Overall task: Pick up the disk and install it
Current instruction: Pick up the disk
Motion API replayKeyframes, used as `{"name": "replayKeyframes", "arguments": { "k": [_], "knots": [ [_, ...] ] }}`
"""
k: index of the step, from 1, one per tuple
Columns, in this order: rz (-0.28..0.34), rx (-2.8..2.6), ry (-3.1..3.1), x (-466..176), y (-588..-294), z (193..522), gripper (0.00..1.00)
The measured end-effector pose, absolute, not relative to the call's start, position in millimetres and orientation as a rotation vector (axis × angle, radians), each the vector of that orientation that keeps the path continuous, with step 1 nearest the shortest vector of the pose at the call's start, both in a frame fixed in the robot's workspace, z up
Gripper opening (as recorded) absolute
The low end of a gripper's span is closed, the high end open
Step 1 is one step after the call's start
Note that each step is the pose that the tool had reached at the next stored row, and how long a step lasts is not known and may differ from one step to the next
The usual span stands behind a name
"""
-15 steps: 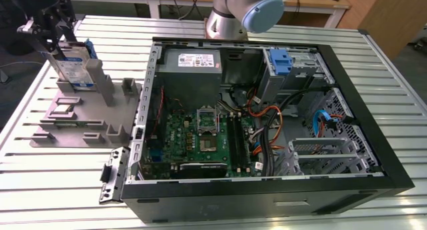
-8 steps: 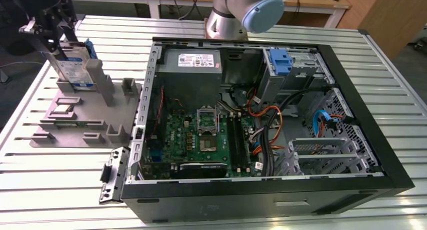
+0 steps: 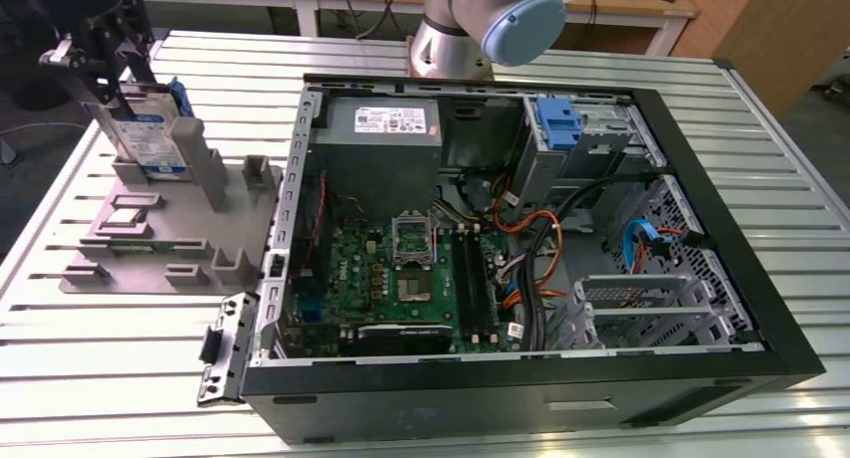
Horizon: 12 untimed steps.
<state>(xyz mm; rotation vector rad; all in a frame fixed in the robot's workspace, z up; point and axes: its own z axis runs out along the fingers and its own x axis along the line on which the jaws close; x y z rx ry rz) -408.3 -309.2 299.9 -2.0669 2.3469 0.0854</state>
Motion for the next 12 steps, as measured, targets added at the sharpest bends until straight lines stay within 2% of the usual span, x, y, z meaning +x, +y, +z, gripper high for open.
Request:
{"name": "replayKeyframes", "arguments": {
  "k": [11,12],
  "knots": [
    [0.085,-2.067,2.347,-408.3,-309.2,300.2,0.64],
    [0.085,-2.067,2.347,-408.3,-309.2,300.2,0.56]
  ]
}}
